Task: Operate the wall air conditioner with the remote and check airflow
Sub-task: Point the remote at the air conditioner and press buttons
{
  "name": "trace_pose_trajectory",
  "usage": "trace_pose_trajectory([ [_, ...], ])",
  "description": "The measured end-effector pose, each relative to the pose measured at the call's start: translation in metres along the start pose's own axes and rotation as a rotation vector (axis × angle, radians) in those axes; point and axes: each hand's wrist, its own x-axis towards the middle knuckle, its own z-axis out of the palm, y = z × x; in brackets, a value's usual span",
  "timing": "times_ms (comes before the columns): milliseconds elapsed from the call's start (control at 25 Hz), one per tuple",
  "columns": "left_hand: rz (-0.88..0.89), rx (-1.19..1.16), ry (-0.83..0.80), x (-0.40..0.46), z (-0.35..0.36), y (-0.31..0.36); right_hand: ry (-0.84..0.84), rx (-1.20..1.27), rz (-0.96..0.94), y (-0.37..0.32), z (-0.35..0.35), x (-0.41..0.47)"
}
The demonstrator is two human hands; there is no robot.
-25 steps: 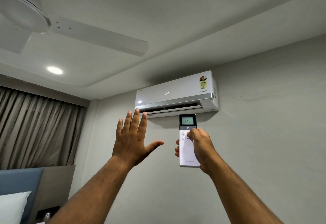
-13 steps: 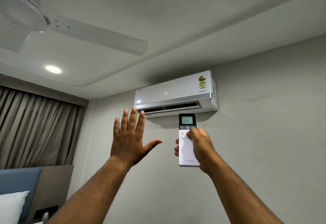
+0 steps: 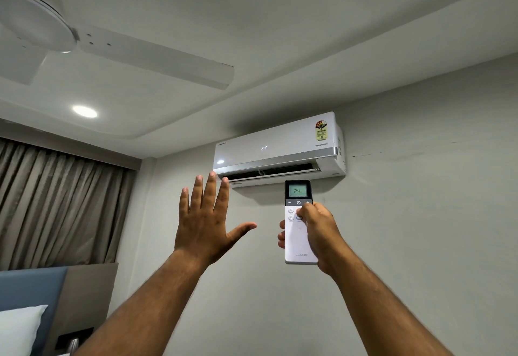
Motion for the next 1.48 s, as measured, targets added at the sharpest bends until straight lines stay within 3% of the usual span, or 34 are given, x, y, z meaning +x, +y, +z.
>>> trace_pose_trajectory([
  [1480, -0.053, 0.015, -0.016, -0.0047, 0.0021, -0.0043, -0.005, -0.008, 0.009, 0.0064, 0.0045, -0.0007],
])
